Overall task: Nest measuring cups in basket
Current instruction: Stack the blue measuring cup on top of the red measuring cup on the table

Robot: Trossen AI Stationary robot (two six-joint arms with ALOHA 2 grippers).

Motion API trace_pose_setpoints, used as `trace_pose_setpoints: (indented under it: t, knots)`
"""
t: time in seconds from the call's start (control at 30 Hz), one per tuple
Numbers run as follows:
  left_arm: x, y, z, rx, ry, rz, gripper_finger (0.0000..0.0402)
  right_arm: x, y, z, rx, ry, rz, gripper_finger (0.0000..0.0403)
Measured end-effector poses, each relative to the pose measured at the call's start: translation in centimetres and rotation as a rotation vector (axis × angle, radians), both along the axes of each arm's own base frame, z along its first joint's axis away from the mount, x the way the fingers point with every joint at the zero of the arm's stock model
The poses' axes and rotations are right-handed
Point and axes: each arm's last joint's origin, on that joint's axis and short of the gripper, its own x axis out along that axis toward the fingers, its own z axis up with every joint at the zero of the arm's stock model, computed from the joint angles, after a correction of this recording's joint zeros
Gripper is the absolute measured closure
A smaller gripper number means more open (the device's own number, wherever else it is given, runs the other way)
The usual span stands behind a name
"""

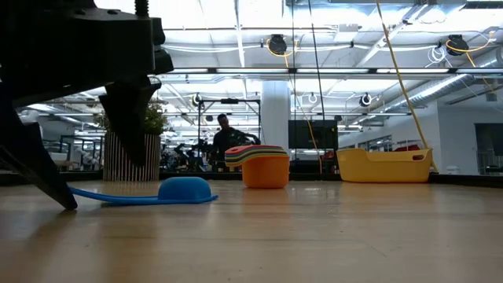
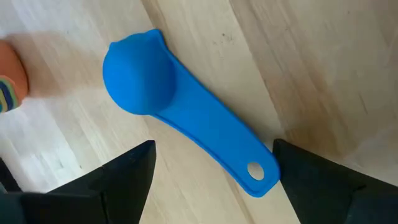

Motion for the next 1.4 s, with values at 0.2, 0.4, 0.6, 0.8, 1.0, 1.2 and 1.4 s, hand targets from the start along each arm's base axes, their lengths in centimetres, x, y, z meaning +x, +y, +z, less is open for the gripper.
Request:
trace_pose_setpoints:
  t: [0.2,0.4,0.6,0.8,1.0,1.2,1.4]
  knots:
    - [0.1,0.1,0.0,-0.003,0.002,-0.006,0.0076,0.0,0.6,0.0,-0.001,-0.001,0.039,0.0177]
    - [0.3,-0.1,-0.1,-0.024,0.009,-0.048,0.0114,0.1,1.1,0.0,-0.004,-0.002,0.040,0.0177]
    - [0.5,0.1,-0.1,-0.065,0.043,-0.057,0.0221,0.1,1.7,0.1,-0.002,-0.008,0.073,0.0177]
    - [0.9,0.7,-0.2,-0.095,0.058,-0.023,0.0319,0.1,2.2,0.1,-0.004,-0.013,0.068,0.0177]
    - [1.5,1.6,-0.1,-0.081,0.019,0.048,0.0390,0.3,2.7,0.4,0.019,-0.037,0.102,0.0177]
    - [2.2,1.7,0.6,-0.104,-0.034,0.109,0.0387,0.8,2.9,0.4,0.019,-0.041,0.110,0.0177]
    - [3.4,1.3,2.1,-0.153,-0.112,0.171,0.0394,1.7,2.9,0.1,0.007,-0.016,0.112,0.0177]
